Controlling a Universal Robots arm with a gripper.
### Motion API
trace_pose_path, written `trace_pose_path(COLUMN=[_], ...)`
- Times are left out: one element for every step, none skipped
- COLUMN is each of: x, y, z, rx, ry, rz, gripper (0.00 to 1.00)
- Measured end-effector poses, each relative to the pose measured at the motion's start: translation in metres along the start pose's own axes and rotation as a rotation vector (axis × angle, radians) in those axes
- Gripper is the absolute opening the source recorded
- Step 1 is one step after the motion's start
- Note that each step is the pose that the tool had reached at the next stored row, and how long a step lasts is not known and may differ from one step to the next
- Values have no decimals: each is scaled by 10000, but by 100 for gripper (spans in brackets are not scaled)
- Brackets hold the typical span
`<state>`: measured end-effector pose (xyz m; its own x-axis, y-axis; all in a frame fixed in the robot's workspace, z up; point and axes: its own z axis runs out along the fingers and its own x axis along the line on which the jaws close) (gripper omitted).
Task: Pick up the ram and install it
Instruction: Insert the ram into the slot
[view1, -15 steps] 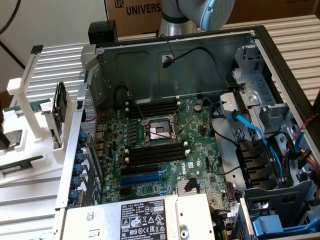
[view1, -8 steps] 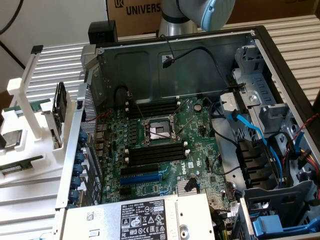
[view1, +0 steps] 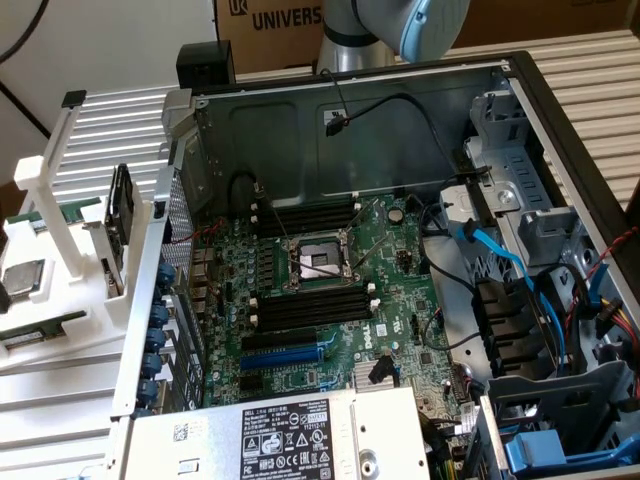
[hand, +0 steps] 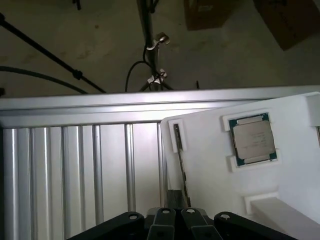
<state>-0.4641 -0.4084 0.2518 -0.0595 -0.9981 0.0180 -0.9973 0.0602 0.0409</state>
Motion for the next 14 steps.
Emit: trace_pose_path(x=[-1, -2, -3, -3, -5, -9, -11, -11, -11, -10, -11, -11, -12, -12], y=[0, -1, 0, 0, -2, -9, -10, -10, -10, -11, -11, -15, -25, -36], z=[-1, -1, 0, -1, 0, 3, 6, 7, 8, 10, 13, 13, 15, 15], rx=[109, 462, 827, 953, 1031, 1104, 1113, 1109, 1107, 1106, 1102, 1098, 1098, 1093], ry=[70, 151, 208, 220, 222, 217, 143, 94, 58, 11, -51, -106, -137, -154], rz=[4, 14, 25, 29, 30, 31, 34, 35, 36, 35, 37, 37, 38, 38], gripper=[11, 11, 11, 11, 11, 11, 11, 11, 11, 11, 11, 11, 11, 11])
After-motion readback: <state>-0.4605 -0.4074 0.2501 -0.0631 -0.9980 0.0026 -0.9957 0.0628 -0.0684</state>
